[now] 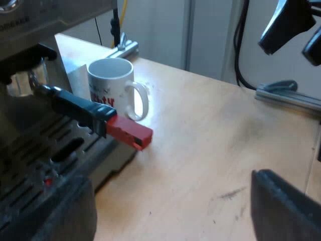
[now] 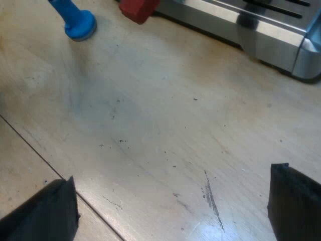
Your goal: Grind coffee beans and then tamp
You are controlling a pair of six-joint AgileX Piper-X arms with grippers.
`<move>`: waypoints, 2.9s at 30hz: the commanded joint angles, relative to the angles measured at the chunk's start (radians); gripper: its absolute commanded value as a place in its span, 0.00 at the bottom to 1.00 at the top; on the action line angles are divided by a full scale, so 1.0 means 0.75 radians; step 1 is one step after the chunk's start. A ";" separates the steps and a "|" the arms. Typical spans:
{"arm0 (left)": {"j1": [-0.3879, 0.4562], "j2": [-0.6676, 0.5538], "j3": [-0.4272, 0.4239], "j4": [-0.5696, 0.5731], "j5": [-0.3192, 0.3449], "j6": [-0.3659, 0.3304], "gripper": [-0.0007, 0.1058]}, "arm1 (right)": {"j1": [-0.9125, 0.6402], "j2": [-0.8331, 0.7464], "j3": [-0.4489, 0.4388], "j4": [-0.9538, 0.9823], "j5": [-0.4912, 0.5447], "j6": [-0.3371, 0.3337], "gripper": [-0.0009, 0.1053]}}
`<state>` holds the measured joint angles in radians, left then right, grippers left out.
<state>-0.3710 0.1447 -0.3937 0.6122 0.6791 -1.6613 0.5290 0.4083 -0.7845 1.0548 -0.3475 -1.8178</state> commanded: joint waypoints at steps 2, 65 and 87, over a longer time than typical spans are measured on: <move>-0.004 0.003 0.074 -0.160 0.031 0.008 0.62 | 0.033 0.012 -0.012 -0.033 -0.011 -0.015 0.74; -0.004 0.158 0.304 -0.445 0.042 0.008 0.62 | 1.025 0.563 0.430 -1.339 1.219 0.310 0.19; -0.004 0.158 0.304 -0.445 0.042 0.008 0.62 | 1.025 1.030 0.426 -1.921 1.366 0.396 0.01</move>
<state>-0.3710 0.2648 -0.1639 0.2915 0.7131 -1.6613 1.2959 1.1780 -0.4583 -0.3741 0.6700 -1.5218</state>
